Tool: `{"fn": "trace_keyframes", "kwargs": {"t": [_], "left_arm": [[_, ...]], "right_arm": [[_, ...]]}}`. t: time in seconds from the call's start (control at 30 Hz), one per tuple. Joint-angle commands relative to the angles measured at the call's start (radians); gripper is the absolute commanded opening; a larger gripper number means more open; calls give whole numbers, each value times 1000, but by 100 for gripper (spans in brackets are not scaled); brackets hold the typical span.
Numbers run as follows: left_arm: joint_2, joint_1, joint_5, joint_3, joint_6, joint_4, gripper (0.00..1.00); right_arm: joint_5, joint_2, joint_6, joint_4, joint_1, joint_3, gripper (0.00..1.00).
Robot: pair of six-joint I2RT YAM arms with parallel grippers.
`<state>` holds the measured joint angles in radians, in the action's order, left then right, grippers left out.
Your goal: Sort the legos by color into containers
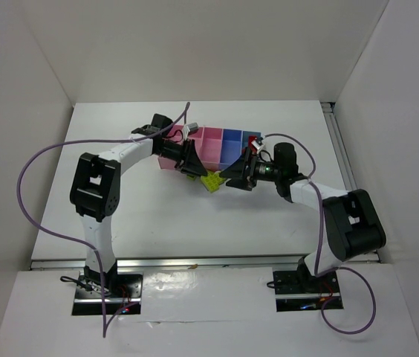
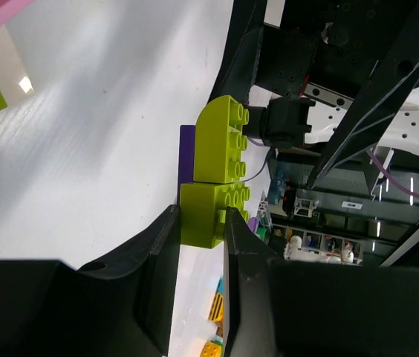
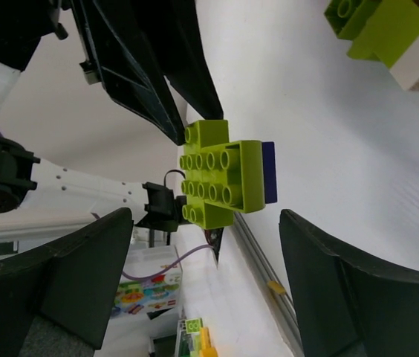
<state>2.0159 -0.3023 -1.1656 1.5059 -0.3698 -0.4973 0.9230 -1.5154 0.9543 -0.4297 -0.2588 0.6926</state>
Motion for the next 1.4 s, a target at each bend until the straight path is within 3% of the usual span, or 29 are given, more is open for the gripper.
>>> {"fn": "trace_keyframes", "kwargs": {"t": [0.0, 0.6, 0.73, 0.77, 0.87, 0.9, 0.97, 1.37], "left_arm": [[-49, 6, -62, 33, 20, 11, 0], [-101, 6, -121, -15, 48, 22, 0], [-101, 6, -112, -15, 48, 31, 0], [-101, 6, -112, -15, 48, 31, 0], [-101, 6, -112, -24, 39, 42, 0], [-101, 6, -100, -24, 28, 42, 0], [-101, 6, -100, -24, 28, 54, 0], [-83, 6, -109, 7, -27, 95, 0]], "right_arm": [[37, -25, 35, -116, 4, 19, 85], [27, -83, 66, -184, -23, 56, 67], [37, -104, 112, -248, -33, 56, 55], [46, -104, 124, -283, -43, 56, 46], [56, -115, 156, -326, -43, 56, 35], [56, -115, 156, -327, -43, 56, 24], [36, -105, 137, -258, -43, 56, 18], [-251, -6, -198, 308, -43, 165, 14]]}}
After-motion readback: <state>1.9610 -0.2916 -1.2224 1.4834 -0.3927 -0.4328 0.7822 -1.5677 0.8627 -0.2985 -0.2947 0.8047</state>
